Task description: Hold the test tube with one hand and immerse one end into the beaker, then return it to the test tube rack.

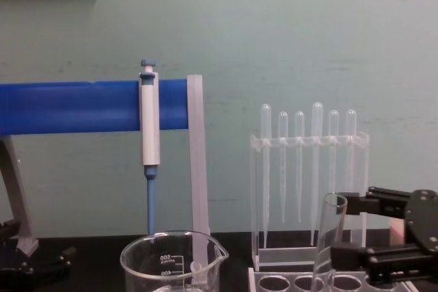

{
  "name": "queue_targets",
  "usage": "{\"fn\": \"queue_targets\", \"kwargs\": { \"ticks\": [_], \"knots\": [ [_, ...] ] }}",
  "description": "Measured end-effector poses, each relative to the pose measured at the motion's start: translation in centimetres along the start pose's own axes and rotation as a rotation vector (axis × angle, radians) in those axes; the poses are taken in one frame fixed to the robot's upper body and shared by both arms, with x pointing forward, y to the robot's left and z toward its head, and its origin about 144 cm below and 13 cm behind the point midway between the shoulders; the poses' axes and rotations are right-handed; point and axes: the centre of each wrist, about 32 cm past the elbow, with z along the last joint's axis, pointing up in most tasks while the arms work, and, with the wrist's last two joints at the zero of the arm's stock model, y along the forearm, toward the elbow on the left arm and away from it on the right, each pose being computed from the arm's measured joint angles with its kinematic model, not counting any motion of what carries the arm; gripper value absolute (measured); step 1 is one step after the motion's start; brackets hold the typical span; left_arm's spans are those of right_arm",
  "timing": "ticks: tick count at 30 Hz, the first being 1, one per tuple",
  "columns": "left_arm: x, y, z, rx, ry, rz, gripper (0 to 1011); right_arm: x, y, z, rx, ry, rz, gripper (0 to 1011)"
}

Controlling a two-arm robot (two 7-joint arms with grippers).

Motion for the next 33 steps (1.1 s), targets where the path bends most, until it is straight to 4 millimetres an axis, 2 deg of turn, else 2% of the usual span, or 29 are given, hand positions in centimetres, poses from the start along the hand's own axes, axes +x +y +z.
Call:
{"fn": "queue_targets", "kwargs": {
  "ticks": [9, 23, 28, 33],
  "knots": [
    [0.0, 0.0, 0.0, 0.000, 0.000, 0.000, 1000, 0.5, 1.2, -0.1, -0.021, 0.000, 0.000, 1000],
    [0.0, 0.0, 0.0, 0.000, 0.000, 0.000, 1000, 0.6, 1.6, -0.4, -0.029, 0.001, -0.003, 998],
    [0.0, 0.0, 0.0, 0.000, 0.000, 0.000, 1000, 0.6, 1.6, -0.3, -0.029, -0.001, -0.002, 907],
    [0.0, 0.0, 0.0, 0.000, 0.000, 0.000, 1000, 0.6, 1.6, -0.3, -0.028, -0.002, -0.002, 763]
  ]
}}
